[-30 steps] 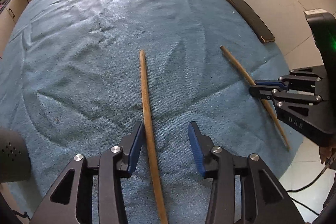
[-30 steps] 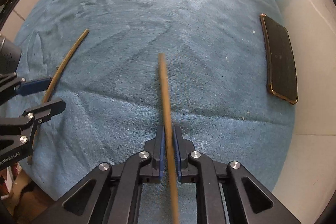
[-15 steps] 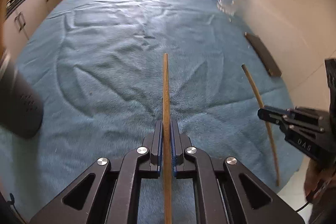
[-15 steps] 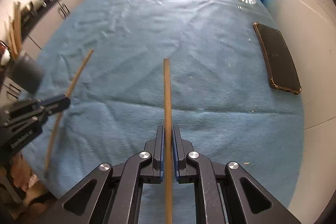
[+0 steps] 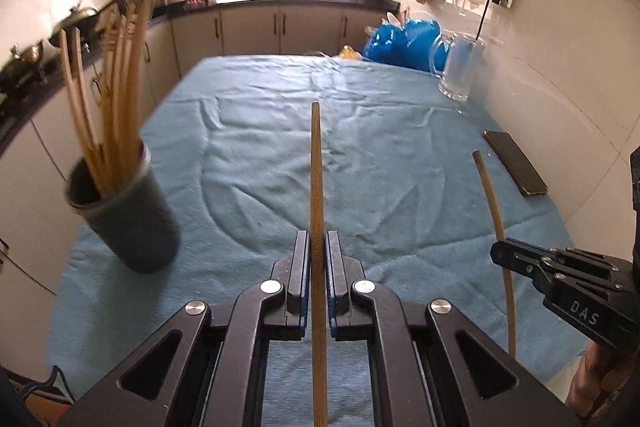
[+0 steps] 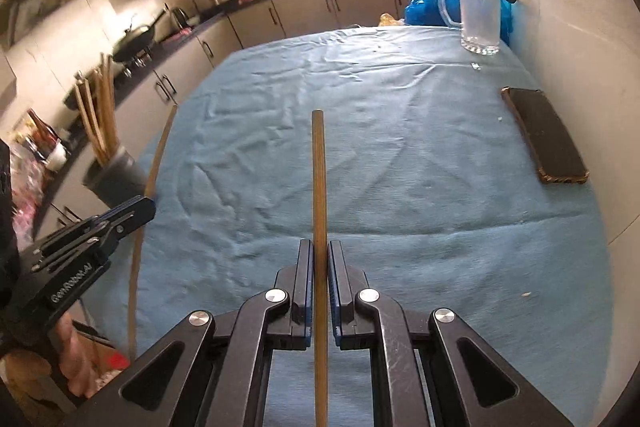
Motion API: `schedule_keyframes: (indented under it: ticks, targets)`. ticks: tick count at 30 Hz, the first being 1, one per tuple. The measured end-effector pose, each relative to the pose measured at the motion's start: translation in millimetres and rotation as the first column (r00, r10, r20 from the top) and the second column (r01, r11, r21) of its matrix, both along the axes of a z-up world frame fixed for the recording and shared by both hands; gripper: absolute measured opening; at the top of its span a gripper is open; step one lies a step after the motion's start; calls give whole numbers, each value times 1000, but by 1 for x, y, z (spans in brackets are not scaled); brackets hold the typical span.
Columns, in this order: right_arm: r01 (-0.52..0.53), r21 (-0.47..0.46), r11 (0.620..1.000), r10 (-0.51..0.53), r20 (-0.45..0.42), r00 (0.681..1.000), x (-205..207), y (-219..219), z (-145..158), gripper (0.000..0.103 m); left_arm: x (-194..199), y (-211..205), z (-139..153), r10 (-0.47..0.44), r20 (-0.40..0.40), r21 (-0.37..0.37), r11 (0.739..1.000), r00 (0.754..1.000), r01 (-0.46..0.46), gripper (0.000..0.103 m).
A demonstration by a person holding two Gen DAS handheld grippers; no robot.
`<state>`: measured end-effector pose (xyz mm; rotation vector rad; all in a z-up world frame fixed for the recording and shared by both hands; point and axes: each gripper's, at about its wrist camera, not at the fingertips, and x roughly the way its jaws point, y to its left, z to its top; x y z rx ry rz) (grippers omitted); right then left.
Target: Organize utensils
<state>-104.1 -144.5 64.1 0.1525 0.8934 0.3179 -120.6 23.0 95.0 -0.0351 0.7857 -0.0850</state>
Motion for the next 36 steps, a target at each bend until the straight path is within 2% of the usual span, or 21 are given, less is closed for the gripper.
schedule_keyframes:
  ticks: [7, 21, 36]
  targets:
    - [10, 34, 999, -11, 22, 1000, -10, 5, 3, 8, -17, 4, 11, 6, 51, 33, 999, 999, -7, 6]
    - [42, 86, 995, -52, 119, 992, -25, 3, 29, 8, -36, 12, 22, 19, 91, 29, 999, 996, -22, 6]
    - [-3, 108, 994, -23, 237, 971, -27, 34, 65, 8, -54, 30, 40, 82, 176, 50, 995, 981, -92, 7]
